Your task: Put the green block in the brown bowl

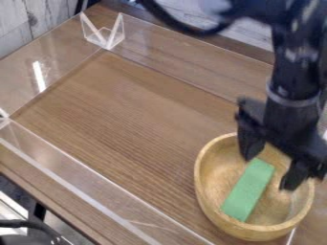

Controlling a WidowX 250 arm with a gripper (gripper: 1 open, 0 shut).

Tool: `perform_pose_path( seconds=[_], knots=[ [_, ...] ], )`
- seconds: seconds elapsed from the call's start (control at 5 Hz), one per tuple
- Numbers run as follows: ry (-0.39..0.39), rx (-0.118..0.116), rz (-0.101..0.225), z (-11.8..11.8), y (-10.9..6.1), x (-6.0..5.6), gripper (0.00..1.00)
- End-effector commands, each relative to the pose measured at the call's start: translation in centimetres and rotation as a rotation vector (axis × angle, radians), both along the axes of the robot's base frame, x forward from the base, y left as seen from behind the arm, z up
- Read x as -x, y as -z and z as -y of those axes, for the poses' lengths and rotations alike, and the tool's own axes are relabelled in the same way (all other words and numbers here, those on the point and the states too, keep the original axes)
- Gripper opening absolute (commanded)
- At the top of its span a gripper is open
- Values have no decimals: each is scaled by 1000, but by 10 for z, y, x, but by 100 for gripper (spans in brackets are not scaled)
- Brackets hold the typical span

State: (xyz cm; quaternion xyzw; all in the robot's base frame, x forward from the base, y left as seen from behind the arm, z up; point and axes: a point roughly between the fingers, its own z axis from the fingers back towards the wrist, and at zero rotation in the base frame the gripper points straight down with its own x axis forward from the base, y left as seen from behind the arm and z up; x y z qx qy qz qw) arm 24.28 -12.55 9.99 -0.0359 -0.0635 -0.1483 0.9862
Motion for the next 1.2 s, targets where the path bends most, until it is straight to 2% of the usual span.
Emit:
perform_pose_path(
  seconds=[0.0, 0.2, 0.4, 0.6, 1.0],
  knots=[
    [-107, 30, 86, -20, -31, -18, 100],
    [-220, 34, 115, -47, -39, -32, 100],
    [-247, 34, 121, -71, -37, -34, 100],
    [-266, 24, 121, -84, -32, -37, 100],
    [-295, 11, 82, -79, -9, -27, 100]
  ],
)
